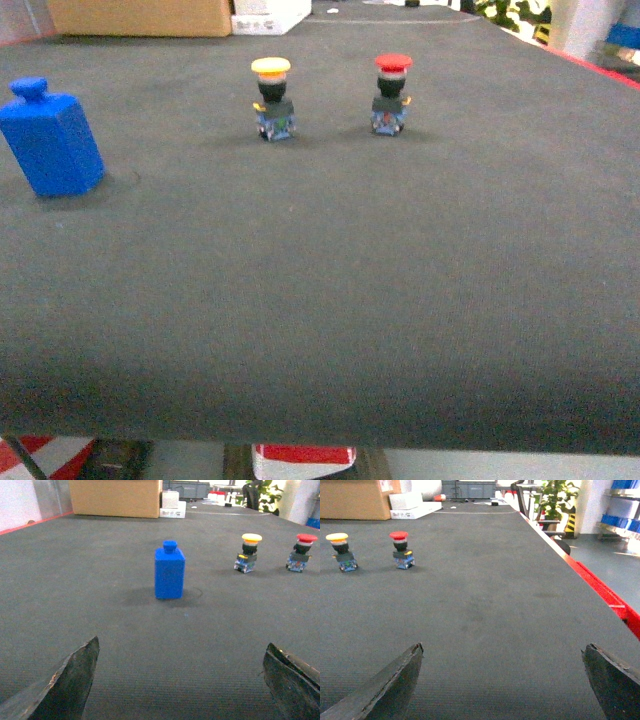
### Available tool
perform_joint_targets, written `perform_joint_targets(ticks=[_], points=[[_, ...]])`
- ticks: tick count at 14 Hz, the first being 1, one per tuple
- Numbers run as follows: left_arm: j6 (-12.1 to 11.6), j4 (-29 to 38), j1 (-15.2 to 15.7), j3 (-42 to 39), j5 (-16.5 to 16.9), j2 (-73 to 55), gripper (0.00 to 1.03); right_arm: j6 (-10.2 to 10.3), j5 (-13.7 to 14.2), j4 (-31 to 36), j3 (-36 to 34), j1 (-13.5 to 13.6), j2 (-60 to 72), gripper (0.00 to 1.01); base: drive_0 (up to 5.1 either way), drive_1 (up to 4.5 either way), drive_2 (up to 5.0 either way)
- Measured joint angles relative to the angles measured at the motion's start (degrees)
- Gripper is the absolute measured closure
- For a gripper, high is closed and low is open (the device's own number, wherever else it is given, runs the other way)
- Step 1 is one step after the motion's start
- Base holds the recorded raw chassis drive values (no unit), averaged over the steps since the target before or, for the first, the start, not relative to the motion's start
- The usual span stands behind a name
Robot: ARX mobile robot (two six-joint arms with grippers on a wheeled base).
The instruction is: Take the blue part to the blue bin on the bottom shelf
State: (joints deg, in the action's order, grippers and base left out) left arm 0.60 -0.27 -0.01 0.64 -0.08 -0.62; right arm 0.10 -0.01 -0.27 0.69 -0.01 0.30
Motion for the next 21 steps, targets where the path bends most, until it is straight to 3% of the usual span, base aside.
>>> perform_joint_targets(ticks=[16, 17, 18, 19, 20, 21], points=[[-0.02, 0.00, 0.00, 0.02, 0.07, 0.00, 0.05, 0.04, 0.00, -0.02, 0.00, 0.00, 0.02, 0.03, 0.0, 0.00, 0.0], [0.61, -2.58, -0.79, 0.59, -1.90, -0.55, 0.05, 0.04, 0.02, -0.02, 0.00, 0.00, 0.02, 0.03, 0.0, 0.00, 0.0], [2.62, -3.45, -3.02, 1.81, -8.57, -7.32, 0.05, 0.09, 0.07, -0.04, 0.00, 0.00, 0.02, 0.03, 0.0, 0.00, 0.0], [3.52, 3.43, -2.91, 1.73, -11.19, -16.63, 0.05, 0.04, -0.02, 0.09, 0.00, 0.00, 0.02, 0.03, 0.0, 0.00, 0.0], [3.50, 13.88, -2.97, 1.81, -11.72, -26.53, 0.05, 0.04, 0.00, -0.04, 0.00, 0.00, 0.02, 0.03, 0.0, 0.00, 0.0], [3.21, 25.53, -3.30, 3.63, -9.66, -39.63, 0.05, 0.04, 0.00, -0.04, 0.00, 0.00, 0.02, 0.03, 0.0, 0.00, 0.0]])
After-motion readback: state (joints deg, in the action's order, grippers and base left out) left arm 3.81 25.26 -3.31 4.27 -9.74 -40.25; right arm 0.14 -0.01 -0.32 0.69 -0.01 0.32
